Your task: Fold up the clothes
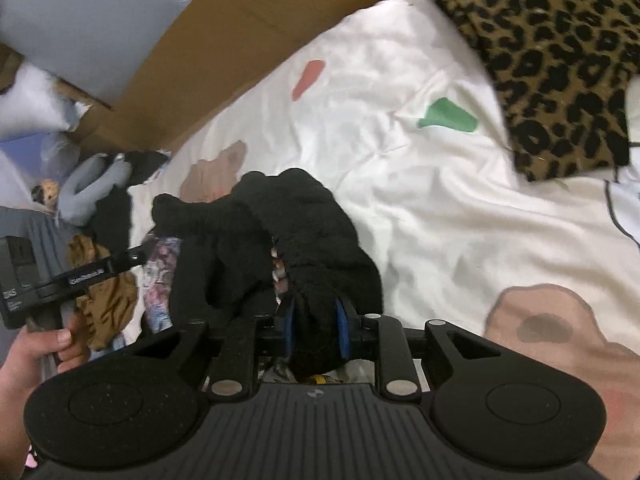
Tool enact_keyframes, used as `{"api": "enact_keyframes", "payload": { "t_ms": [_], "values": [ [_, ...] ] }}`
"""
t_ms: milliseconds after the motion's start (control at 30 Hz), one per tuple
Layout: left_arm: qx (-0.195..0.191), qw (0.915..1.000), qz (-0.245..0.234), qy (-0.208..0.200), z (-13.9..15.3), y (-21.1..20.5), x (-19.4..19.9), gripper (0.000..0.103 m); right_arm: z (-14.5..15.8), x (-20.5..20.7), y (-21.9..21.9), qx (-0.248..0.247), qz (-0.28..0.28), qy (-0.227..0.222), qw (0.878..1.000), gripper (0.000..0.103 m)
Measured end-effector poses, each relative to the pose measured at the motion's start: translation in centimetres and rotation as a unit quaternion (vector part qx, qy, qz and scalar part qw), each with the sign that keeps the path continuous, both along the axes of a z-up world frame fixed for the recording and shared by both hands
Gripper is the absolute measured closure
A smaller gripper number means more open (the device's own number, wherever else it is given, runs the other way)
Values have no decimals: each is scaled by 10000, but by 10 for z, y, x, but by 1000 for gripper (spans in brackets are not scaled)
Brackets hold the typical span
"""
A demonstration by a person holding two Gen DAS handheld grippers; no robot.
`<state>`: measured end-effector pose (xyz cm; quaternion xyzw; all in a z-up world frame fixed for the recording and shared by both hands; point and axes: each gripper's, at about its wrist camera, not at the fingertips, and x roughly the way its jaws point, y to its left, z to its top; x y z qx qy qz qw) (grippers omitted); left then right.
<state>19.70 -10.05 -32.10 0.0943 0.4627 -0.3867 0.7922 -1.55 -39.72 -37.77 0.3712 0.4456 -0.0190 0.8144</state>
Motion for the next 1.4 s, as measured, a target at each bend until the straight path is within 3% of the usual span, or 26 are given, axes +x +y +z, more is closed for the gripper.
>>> {"api": "enact_keyframes", "payload": {
  "t_ms": [133, 233, 367, 533, 633, 667, 733, 1100, 1400],
  "values": [
    [2, 10000, -49, -18, -1, -1, -2, 100, -3, 0, 10, -541, 247, 228, 9980, 79],
    [26, 10000, -29, -5, -2, 1, -3, 100, -5, -1, 21, -658, 460, 320, 9963, 77],
    [29, 10000, 26, 60, -4, 3, -1, 100, -15, -4, 33, -779, 654, 533, 9934, 62],
    [41, 10000, -4, 20, -2, 4, -2, 100, -26, -5, 29, -464, 509, 369, 9969, 62],
    [61, 10000, -3, -16, 0, 6, 0, 100, -28, 1, 34, -649, 731, 324, 9947, 66],
    [64, 10000, 4, -57, 3, 8, 0, 100, -24, 2, 36, -763, 826, 282, 9933, 81],
    [63, 9999, 27, -136, 8, 11, 2, 100, -17, 6, 38, -980, 1006, 197, 9899, 85],
    [122, 9979, 536, -330, 34, 55, 23, 100, 38, 46, 32, -1807, 1171, -156, 9764, 88],
    [189, 9945, 783, -665, 78, 98, 25, 100, 102, 73, 45, -2118, 1338, -558, 9665, 89]
  ]
}}
